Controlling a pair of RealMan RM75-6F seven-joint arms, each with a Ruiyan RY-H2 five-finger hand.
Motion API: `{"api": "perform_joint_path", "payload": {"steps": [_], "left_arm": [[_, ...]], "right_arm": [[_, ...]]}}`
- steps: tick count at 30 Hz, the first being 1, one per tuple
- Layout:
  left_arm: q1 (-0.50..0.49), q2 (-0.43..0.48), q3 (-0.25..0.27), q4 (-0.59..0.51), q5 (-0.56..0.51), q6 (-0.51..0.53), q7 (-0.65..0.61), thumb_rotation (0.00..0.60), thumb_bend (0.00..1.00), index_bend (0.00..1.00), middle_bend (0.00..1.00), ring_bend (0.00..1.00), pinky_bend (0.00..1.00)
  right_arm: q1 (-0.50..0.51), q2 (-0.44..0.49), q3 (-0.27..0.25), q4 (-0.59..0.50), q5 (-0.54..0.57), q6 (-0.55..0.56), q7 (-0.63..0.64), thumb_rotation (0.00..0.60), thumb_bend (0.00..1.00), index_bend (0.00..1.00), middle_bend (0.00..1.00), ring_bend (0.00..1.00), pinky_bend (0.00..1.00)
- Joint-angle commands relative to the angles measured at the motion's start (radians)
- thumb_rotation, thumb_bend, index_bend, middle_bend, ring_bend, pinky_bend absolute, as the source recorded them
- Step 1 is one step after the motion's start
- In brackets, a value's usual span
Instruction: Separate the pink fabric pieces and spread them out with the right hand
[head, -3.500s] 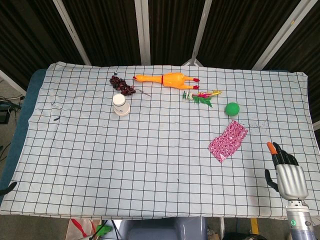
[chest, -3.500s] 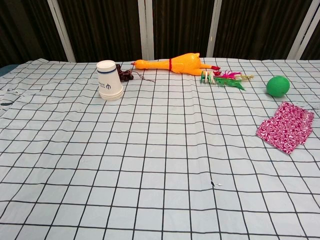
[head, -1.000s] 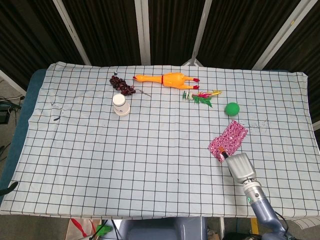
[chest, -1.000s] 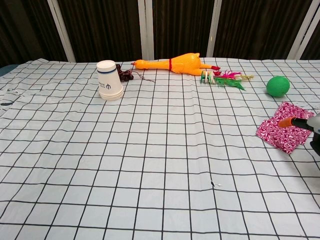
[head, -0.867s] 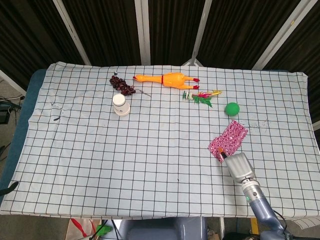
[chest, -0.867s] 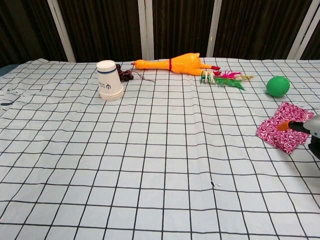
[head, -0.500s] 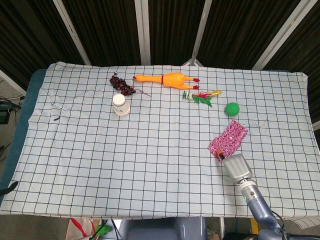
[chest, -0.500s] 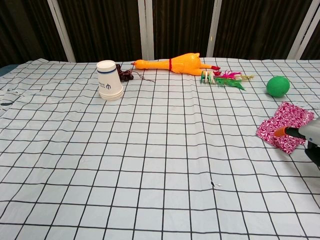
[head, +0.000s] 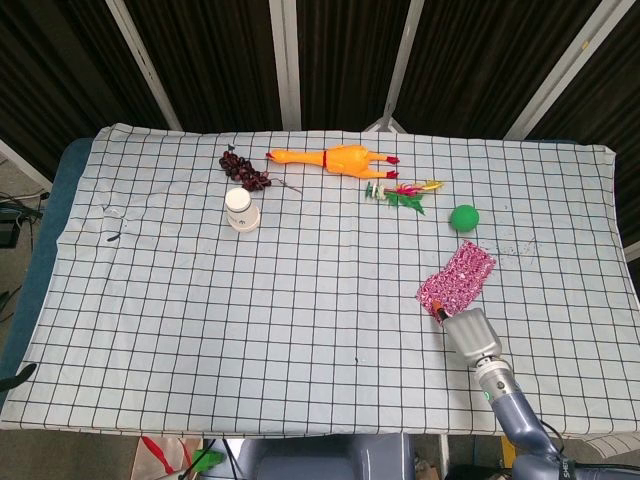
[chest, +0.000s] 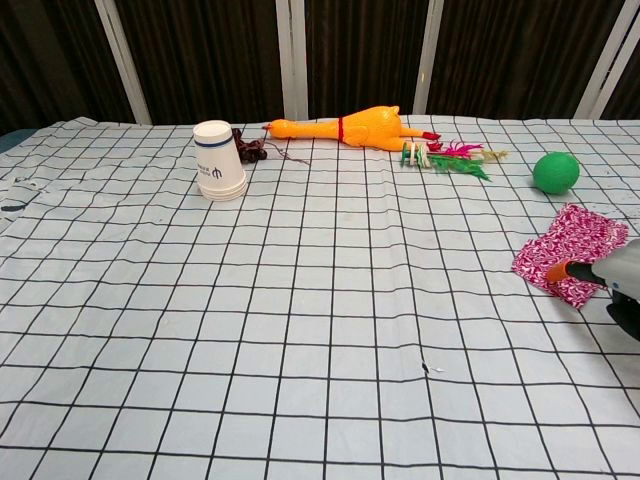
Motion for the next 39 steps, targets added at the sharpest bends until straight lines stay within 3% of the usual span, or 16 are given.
{"api": "perform_joint_path", "payload": {"steps": [1,29,39], "left_arm": [[0.000,0.000,0.000,0.000,0.000,-0.001,0.000,0.600,0.20,0.10,0.03,0.05,0.17],[0.001,0.002,0.001,-0.001,0.002,0.002,-0.002,0.600,0.20,0.10,0.03,0.05,0.17],[0.001,0.004,0.000,0.001,0.000,0.001,-0.007,0.600,0.20,0.10,0.03,0.05,0.17]], "right_arm": [[0.005,0.000,-0.008,-0.004,0.008,0.000,-0.006,0.600,0.73,0.14,0.81,0.82,0.64],[0.007,0.016,-0.098,-0.123,-0.102,0.079,-0.014,0.600,0.73,0.15,0.81,0.82,0.64],[0.011,0.000,-0.076,-0.098,-0.077,0.097,-0.023,0.600,0.73,0.15,0.81,0.82,0.64]]}}
